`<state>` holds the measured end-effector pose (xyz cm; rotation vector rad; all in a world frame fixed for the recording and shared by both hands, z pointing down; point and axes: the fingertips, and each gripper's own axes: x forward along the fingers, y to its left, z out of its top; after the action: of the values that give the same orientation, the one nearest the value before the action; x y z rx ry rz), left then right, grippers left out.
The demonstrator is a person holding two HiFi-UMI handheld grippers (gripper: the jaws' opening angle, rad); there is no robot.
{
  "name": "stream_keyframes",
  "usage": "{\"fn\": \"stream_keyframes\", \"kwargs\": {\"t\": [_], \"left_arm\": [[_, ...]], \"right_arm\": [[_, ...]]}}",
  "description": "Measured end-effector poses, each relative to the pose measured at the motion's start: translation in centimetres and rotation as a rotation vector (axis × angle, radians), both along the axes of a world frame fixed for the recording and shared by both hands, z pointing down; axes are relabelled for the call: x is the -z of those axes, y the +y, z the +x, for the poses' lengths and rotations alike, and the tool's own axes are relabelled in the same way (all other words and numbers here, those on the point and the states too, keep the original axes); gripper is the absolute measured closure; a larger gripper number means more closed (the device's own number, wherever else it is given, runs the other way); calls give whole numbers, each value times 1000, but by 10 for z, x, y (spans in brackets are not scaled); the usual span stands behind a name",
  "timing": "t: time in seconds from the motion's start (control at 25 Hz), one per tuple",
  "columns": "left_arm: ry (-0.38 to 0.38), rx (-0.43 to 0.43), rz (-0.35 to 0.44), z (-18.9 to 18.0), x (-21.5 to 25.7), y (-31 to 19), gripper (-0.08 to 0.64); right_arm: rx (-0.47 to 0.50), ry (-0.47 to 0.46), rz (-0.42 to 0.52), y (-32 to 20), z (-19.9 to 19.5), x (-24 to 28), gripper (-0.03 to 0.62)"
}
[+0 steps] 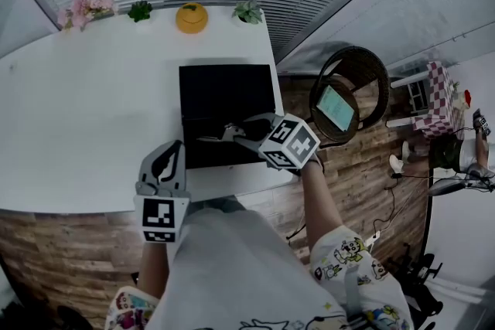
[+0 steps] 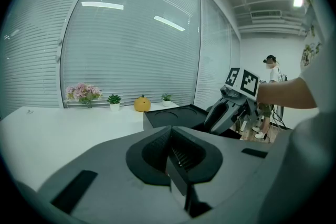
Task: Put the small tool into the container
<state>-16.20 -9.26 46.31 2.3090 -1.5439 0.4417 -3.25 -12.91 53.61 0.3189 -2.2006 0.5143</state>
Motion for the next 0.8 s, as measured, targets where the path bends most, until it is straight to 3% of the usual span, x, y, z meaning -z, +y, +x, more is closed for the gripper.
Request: {"fn": "stream_keyframes", "kwargs": {"t": [0.32, 0.8], "left_arm": [[-12, 4, 37, -3, 13, -5, 554], [-41, -9, 113, 1, 43, -17, 554]], "right_arm": [[-25, -54, 73, -1, 0, 26, 472], [-118, -193, 283, -13, 7, 93, 473]]}}
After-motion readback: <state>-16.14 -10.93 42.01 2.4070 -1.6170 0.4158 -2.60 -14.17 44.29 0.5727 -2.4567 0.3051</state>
